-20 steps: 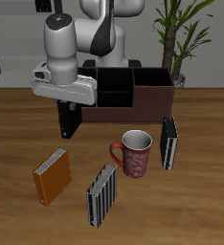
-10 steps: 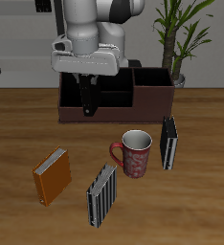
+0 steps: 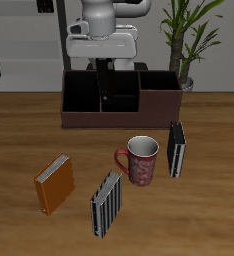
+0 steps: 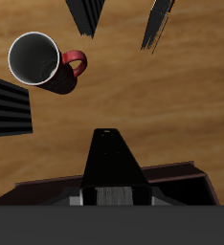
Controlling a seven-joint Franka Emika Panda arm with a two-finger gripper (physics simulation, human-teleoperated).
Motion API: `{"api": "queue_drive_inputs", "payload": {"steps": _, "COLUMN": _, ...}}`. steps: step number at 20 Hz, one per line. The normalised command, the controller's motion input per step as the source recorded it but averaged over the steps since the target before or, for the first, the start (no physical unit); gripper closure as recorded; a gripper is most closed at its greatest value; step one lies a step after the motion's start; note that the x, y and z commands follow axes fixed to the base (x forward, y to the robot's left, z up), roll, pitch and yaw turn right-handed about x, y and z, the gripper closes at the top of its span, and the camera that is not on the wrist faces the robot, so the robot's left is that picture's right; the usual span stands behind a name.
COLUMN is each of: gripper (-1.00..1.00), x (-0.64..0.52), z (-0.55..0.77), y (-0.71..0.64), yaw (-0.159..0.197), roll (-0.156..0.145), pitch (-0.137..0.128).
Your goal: Place the black book into the back desk caddy's right compartment
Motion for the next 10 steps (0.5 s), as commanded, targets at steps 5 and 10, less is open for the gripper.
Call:
{"api": "queue_drive_inputs", "payload": {"steps": 5, "gripper": 1.0, "x": -0.47, "z": 0.23, "y": 0.27, "yaw": 0.064, "roll": 0.019, "pitch": -0.017}}
{"api": "queue_drive_inputs", "payload": {"steps": 10, "gripper": 1.0, "x": -0.46, "z": 0.22, "y": 0.24, "yaw": 0.034, "roll": -0.001, "pitch": -0.032}}
